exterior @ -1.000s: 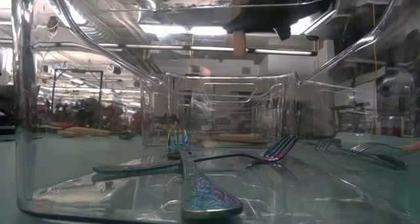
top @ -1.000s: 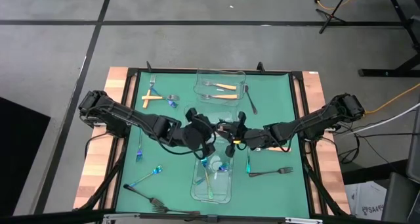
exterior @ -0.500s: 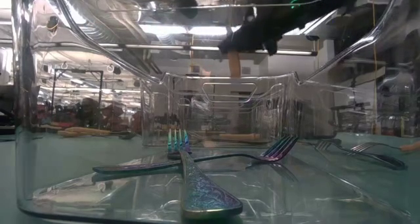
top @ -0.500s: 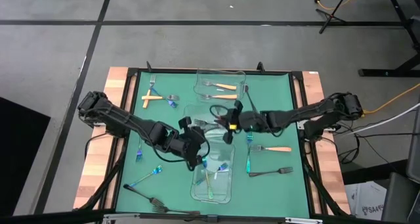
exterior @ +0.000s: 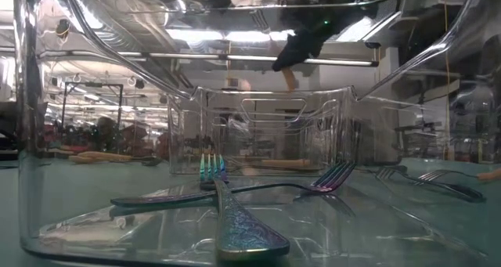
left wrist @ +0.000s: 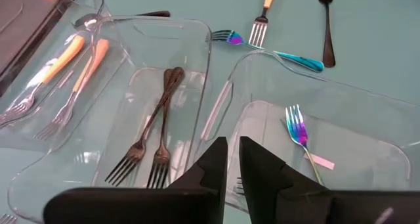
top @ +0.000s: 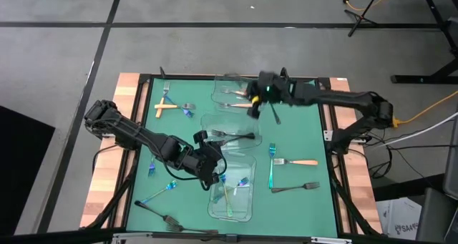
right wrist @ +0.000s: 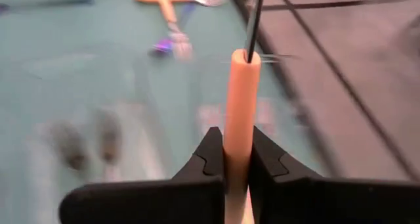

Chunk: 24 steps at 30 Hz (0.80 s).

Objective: Sort silverware by color (type)
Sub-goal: Put the yellow fork into the top transparent bin

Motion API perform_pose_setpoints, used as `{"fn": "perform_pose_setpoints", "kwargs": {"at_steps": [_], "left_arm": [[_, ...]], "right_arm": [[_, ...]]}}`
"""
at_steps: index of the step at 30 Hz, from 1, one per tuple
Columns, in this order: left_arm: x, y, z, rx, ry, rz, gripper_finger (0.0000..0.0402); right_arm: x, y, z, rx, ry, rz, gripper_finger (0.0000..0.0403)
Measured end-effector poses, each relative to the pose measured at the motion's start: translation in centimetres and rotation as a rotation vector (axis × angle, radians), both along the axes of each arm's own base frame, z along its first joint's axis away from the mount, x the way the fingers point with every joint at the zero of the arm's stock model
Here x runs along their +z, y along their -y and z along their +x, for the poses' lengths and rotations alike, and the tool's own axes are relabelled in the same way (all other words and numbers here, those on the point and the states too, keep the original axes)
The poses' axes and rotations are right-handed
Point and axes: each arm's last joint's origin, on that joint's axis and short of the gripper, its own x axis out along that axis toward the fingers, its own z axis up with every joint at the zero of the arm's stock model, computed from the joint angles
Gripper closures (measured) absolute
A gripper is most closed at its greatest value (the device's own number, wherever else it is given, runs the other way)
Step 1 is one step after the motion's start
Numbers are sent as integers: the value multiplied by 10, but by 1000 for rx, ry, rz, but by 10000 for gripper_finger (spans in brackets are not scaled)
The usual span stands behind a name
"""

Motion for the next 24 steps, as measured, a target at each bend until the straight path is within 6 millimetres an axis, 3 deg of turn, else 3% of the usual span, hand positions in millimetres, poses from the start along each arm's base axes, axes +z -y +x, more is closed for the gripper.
{"fn": "perform_pose_setpoints", "kwargs": {"at_steps": [4,10,16,24], "left_arm": [[0,0,0,3,2,4,368],[0,0,0,4,2,4,368],[0,0,0,4,3,3,368],[0,0,0,4,3,3,368]], "right_arm": [[16,33,-12,-17,-47,-82,391],[14,76,-31,5,-44,-57,391],[-16,106,-30,38,-68,66,391],[-68,120,-12,86,-175,166,384]]}}
